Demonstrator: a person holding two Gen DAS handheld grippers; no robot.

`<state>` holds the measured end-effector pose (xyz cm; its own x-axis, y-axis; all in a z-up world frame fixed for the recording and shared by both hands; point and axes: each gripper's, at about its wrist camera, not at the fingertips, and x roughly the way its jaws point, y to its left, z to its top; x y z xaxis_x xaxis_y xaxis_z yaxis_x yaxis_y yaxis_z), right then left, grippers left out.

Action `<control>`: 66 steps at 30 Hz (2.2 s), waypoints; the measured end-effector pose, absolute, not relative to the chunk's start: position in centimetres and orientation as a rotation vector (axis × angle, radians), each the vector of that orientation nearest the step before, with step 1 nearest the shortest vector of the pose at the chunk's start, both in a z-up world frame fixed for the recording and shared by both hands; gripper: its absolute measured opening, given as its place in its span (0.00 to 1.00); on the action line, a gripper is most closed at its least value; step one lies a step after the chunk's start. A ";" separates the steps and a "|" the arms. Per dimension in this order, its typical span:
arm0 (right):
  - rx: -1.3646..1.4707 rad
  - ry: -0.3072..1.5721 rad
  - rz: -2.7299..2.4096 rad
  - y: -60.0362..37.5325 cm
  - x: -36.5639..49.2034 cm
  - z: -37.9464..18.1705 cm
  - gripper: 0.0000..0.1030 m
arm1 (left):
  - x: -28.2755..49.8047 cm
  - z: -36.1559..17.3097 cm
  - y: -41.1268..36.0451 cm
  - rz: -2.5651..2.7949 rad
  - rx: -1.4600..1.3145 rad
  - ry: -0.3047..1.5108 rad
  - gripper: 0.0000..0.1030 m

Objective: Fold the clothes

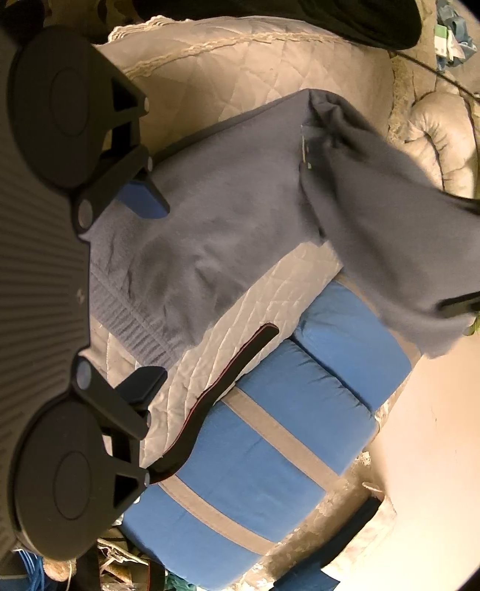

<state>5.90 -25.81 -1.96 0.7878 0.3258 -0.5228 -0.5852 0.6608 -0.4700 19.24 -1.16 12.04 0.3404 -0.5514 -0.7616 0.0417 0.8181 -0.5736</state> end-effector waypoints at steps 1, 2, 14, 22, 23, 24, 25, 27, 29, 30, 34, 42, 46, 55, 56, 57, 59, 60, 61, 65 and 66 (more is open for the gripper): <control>-0.662 0.418 0.529 -25.9 5.9 -1.9 0.90 | 19.6 11.3 -1.7 -0.407 -0.506 1.182 0.12; -0.655 0.417 0.526 -26.0 5.9 -1.8 0.91 | 19.9 10.4 -2.3 -0.405 -0.508 1.194 0.12; -0.622 0.442 0.512 -26.6 6.2 -1.6 0.90 | 21.9 5.3 -4.9 -0.606 -0.665 1.254 0.43; -0.372 0.593 0.581 -29.3 8.4 -0.3 0.89 | 19.6 7.5 -0.2 -0.514 -0.430 1.084 0.57; -0.298 0.635 0.599 -29.9 8.9 -0.1 0.89 | 19.1 7.3 0.4 -0.509 -0.391 1.082 0.58; -0.224 0.676 0.615 -30.6 9.4 0.1 0.89 | 18.6 7.1 1.1 -0.506 -0.363 1.081 0.58; -0.116 0.714 0.633 -31.5 9.9 0.3 0.89 | 18.1 6.9 1.7 -0.504 -0.348 1.084 0.58; 0.058 0.762 0.651 -32.8 10.6 0.4 0.89 | 17.2 6.5 3.0 -0.496 -0.321 1.091 0.59; 0.220 0.788 0.653 -33.9 11.4 0.5 0.87 | 16.7 5.8 4.0 -0.484 -0.309 1.102 0.59; 0.282 0.804 0.646 -34.2 12.0 0.4 0.86 | 16.5 5.5 4.6 -0.477 -0.314 1.109 0.59; 0.364 0.889 0.568 -33.9 14.7 -0.3 0.70 | 16.4 4.4 6.6 -0.458 -0.355 1.123 0.59; 0.439 1.059 0.479 -32.8 19.2 -3.8 0.35 | 17.0 2.9 8.7 -0.500 -0.444 1.142 0.59; 0.501 1.086 0.471 -33.2 19.8 -4.4 0.13 | 17.3 2.0 9.7 -0.511 -0.514 1.152 0.59; 0.488 1.046 0.471 -34.4 19.9 -1.6 0.11 | 17.3 1.3 10.6 -0.531 -0.565 1.166 0.59; 0.483 1.046 0.468 -34.5 20.0 -1.5 0.11 | 17.3 1.3 10.7 -0.531 -0.563 1.162 0.59; 0.479 1.046 0.464 -34.7 20.0 -1.4 0.11 | 17.3 1.3 10.7 -0.532 -0.562 1.160 0.59; 0.482 1.046 0.448 -35.1 20.1 -1.5 0.11 | 17.3 1.4 10.6 -0.533 -0.559 1.159 0.59; 0.478 1.049 0.449 -35.2 20.1 -1.6 0.11 | 17.3 1.4 10.5 -0.537 -0.553 1.156 0.59; 0.462 1.052 0.451 -35.1 20.1 -1.8 0.11 | 17.3 1.4 10.4 -0.538 -0.546 1.155 0.59; 0.386 1.004 0.443 -34.8 19.5 -1.4 0.25 | 17.4 1.3 10.1 -0.517 -0.512 1.135 0.59; 0.369 0.977 0.437 -34.8 19.3 -1.0 0.41 | 17.5 1.4 10.0 -0.506 -0.495 1.121 0.59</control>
